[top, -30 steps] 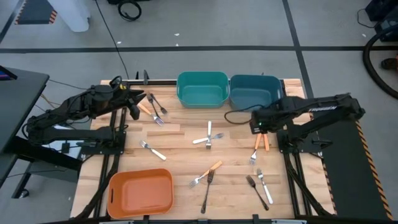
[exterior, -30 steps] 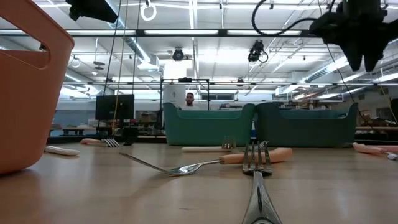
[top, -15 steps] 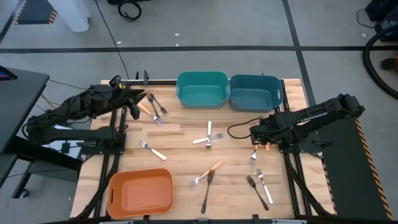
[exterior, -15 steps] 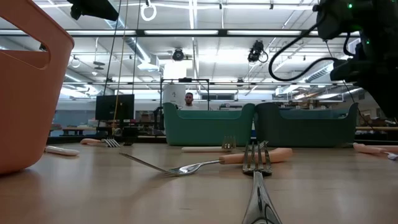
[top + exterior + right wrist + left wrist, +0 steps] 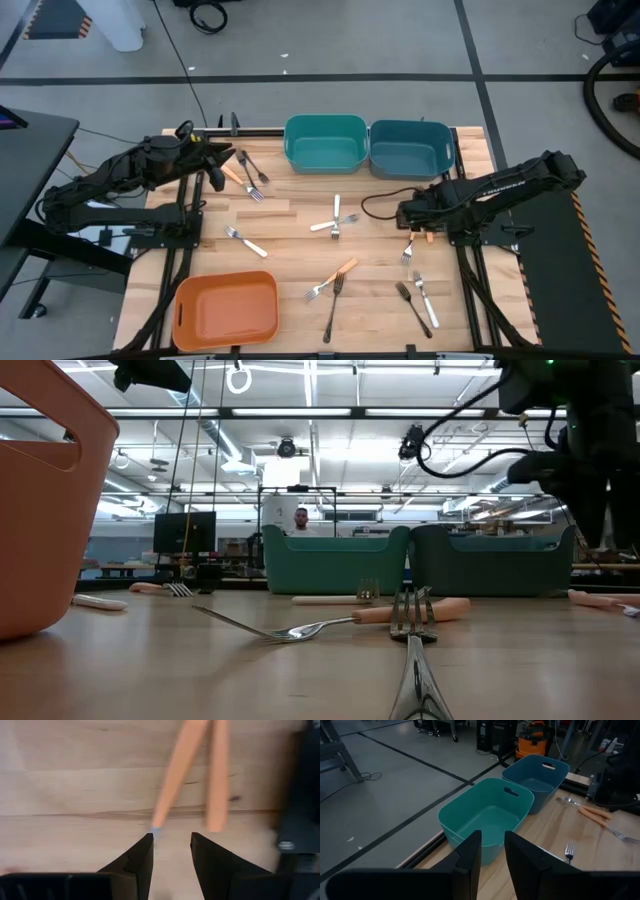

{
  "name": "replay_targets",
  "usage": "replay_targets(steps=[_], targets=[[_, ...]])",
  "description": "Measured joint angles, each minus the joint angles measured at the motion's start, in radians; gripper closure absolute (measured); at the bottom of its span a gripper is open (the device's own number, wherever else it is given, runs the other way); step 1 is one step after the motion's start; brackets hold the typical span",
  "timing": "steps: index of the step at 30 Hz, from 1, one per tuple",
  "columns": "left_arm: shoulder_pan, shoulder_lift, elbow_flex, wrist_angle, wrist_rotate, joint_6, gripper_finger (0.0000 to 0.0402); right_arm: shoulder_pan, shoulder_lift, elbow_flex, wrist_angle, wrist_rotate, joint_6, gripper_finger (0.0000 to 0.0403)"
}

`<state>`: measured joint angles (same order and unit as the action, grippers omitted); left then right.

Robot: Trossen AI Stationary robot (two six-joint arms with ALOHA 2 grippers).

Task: Sort silverware by color (type)
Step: Put the orange fork into the blue bin

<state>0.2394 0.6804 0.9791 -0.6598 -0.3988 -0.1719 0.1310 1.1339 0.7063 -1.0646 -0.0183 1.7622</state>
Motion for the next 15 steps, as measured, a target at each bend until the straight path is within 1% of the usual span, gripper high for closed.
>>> replay_targets(steps=[5, 9, 15], targets=[[0.0, 0.0, 0.0, 0.0, 0.0, 0.0, 0.0308, -0.017, 0.028, -0.003, 0.017, 0.0, 0.049, 0.0264], [0.0, 0.0, 0.0, 0.0, 0.0, -0.002, 0.0308, -0.016, 0.079, -0.011, 0.036, -0.001, 0.131, 0.0264], [0.0, 0.0, 0.0, 0.0, 0.0, -0.002, 0.0308, -0.013, 0.149, -0.011, 0.085, -0.001, 0.188, 0.0264]])
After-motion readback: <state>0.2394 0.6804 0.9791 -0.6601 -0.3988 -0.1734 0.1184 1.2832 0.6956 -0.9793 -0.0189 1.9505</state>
